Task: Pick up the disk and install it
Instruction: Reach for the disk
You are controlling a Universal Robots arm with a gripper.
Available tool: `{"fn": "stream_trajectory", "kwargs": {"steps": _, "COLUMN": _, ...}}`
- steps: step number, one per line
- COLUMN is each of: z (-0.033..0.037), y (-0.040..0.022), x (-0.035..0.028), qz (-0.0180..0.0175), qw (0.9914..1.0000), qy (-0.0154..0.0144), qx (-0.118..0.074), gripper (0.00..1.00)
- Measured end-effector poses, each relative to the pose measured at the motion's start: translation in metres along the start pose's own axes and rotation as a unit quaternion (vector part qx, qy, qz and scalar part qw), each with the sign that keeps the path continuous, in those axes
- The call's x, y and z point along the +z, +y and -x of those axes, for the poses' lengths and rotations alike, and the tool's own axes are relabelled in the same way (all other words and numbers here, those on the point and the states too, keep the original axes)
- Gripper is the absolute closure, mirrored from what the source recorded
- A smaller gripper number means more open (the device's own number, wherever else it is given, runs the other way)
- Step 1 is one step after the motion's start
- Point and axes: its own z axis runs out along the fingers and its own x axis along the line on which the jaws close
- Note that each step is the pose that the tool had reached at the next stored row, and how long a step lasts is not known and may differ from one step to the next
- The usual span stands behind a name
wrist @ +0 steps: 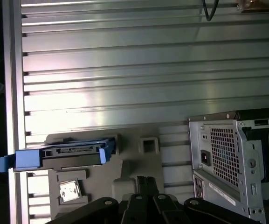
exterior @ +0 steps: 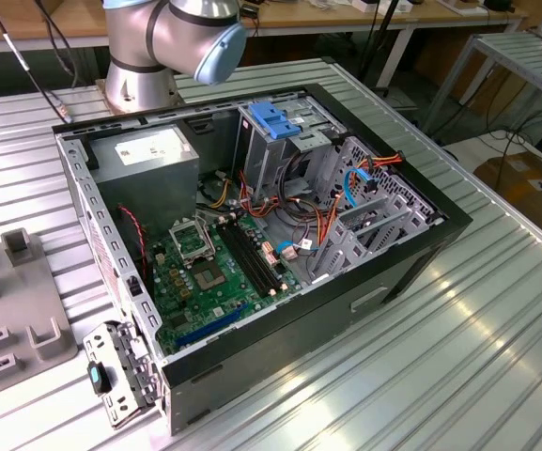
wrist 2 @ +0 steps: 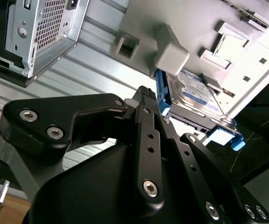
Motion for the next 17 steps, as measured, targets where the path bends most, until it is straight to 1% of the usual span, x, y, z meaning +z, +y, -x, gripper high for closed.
{"fn": "stream_trajectory", "kwargs": {"steps": 2, "z": -0.0081, "y": 0.0031, "x": 0.0006, "qz": 0.0000, "qw": 1.00000, "qy": 0.0000, "qx": 0.000, "gripper": 0.89}}
{"fn": "stream_trajectory", "kwargs": {"steps": 5, "z": -0.0153, "y": 0.0055, "x": 0.0011, "qz": 0.0000, "qw": 1.00000, "qy": 0.0000, "qx": 0.000, "gripper": 0.89}}
{"fn": "stream_trajectory", "kwargs": {"steps": 8, "z": -0.0240, "y": 0.0080, "x": 0.0016, "qz": 0.0000, "qw": 1.00000, "qy": 0.0000, "qx": 0.000, "gripper": 0.89}}
{"fn": "stream_trajectory", "kwargs": {"steps": 10, "z": -0.0317, "y": 0.0098, "x": 0.0022, "qz": 0.0000, "qw": 1.00000, "qy": 0.0000, "qx": 0.000, "gripper": 0.89}}
{"fn": "stream_trajectory", "kwargs": {"steps": 11, "z": -0.0399, "y": 0.0115, "x": 0.0030, "qz": 0.0000, "qw": 1.00000, "qy": 0.0000, "qx": 0.000, "gripper": 0.89}}
{"fn": "stream_trajectory", "kwargs": {"steps": 12, "z": -0.0455, "y": 0.0125, "x": 0.0037, "qz": 0.0000, "qw": 1.00000, "qy": 0.0000, "qx": 0.000, "gripper": 0.89}}
{"fn": "stream_trajectory", "kwargs": {"steps": 13, "z": -0.0485, "y": 0.0129, "x": 0.0043, "qz": 0.0000, "qw": 1.00000, "qy": 0.0000, "qx": 0.000, "gripper": 0.89}}
{"fn": "stream_trajectory", "kwargs": {"steps": 17, "z": -0.0496, "y": 0.0130, "x": 0.0046, "qz": -0.0003, "qw": 1.00000, "qy": 0.0001, "qx": 0.000, "gripper": 0.89}}
